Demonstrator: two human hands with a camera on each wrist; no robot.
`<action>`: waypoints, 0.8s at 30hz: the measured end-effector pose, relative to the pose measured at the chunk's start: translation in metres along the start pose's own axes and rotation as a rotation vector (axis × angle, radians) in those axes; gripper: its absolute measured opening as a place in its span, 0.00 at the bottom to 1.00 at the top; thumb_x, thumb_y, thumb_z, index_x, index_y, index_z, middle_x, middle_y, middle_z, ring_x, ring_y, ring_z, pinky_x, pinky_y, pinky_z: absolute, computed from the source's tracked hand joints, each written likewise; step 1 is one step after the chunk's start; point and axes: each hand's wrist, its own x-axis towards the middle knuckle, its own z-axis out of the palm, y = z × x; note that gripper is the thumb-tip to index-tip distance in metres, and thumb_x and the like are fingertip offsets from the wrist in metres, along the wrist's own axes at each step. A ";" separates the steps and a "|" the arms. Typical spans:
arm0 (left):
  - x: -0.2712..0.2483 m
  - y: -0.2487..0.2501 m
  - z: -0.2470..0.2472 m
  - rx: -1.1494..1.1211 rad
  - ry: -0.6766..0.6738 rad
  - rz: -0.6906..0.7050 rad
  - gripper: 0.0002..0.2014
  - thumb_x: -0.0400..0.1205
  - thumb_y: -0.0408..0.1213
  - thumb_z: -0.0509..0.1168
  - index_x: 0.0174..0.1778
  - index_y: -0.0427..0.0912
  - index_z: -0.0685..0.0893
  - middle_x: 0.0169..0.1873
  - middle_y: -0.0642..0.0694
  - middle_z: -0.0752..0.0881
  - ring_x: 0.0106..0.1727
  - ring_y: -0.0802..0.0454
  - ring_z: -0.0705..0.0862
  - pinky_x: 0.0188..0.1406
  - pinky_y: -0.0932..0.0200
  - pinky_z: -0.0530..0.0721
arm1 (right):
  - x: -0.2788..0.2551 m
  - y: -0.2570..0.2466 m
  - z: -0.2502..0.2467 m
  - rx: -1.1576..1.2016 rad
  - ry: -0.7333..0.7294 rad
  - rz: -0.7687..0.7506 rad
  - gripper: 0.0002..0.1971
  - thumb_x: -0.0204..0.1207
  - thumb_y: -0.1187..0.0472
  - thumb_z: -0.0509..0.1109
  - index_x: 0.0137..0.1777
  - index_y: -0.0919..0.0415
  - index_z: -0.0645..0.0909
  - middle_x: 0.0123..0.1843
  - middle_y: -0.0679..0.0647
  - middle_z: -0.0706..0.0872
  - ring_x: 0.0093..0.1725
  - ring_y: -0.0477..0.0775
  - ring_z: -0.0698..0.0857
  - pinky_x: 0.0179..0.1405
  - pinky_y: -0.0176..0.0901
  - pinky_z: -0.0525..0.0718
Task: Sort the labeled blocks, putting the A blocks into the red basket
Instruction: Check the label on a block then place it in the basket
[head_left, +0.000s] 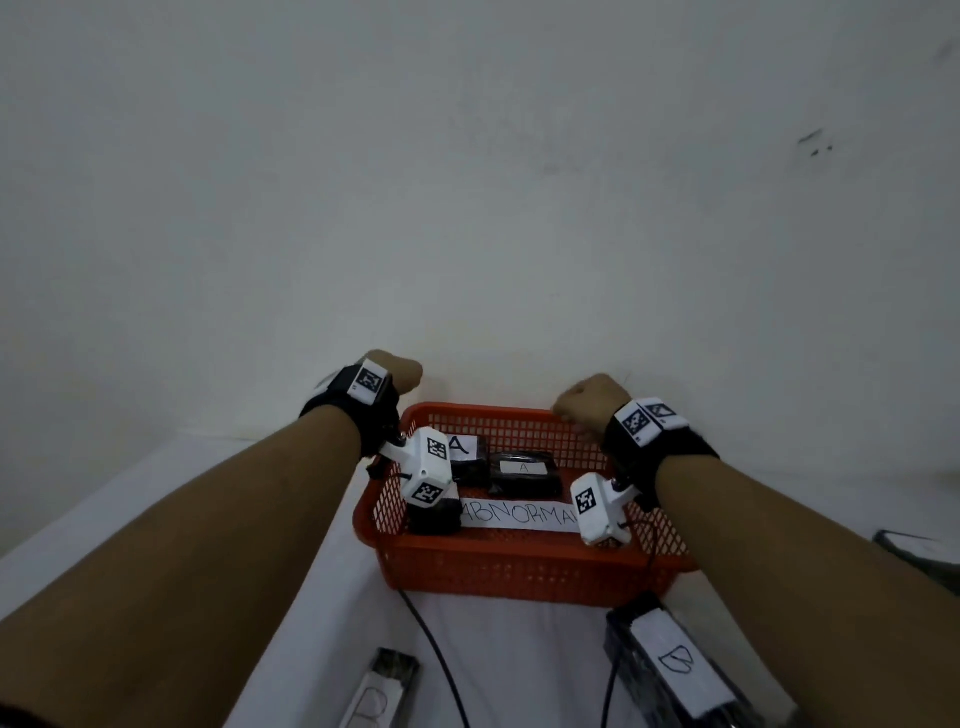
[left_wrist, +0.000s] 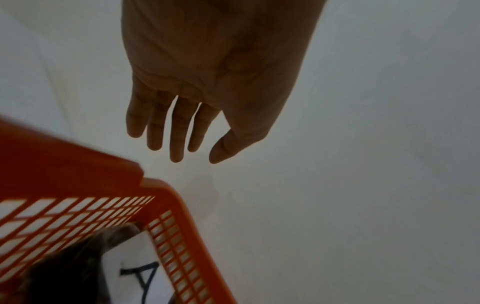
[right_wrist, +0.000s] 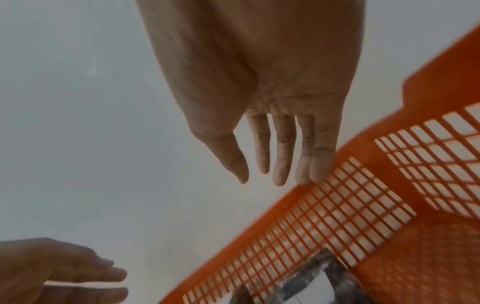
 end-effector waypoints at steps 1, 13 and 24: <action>-0.011 0.008 -0.009 0.014 0.013 0.027 0.05 0.85 0.36 0.65 0.51 0.38 0.82 0.55 0.37 0.84 0.52 0.43 0.81 0.49 0.58 0.80 | -0.004 -0.007 -0.008 -0.002 0.029 -0.043 0.17 0.78 0.61 0.78 0.60 0.75 0.90 0.54 0.64 0.95 0.45 0.58 0.87 0.53 0.56 0.91; -0.141 0.045 -0.039 0.094 -0.012 0.437 0.15 0.85 0.41 0.69 0.64 0.40 0.90 0.62 0.42 0.90 0.58 0.49 0.84 0.56 0.57 0.78 | -0.132 -0.041 -0.058 0.007 -0.024 -0.244 0.29 0.77 0.49 0.80 0.77 0.53 0.80 0.69 0.55 0.88 0.67 0.56 0.87 0.70 0.51 0.83; -0.263 0.022 0.011 0.101 -0.241 0.683 0.19 0.83 0.44 0.72 0.70 0.48 0.86 0.63 0.55 0.89 0.60 0.60 0.86 0.61 0.65 0.81 | -0.248 0.033 -0.074 0.051 -0.093 -0.222 0.37 0.76 0.51 0.82 0.84 0.53 0.73 0.73 0.50 0.85 0.59 0.46 0.87 0.59 0.43 0.85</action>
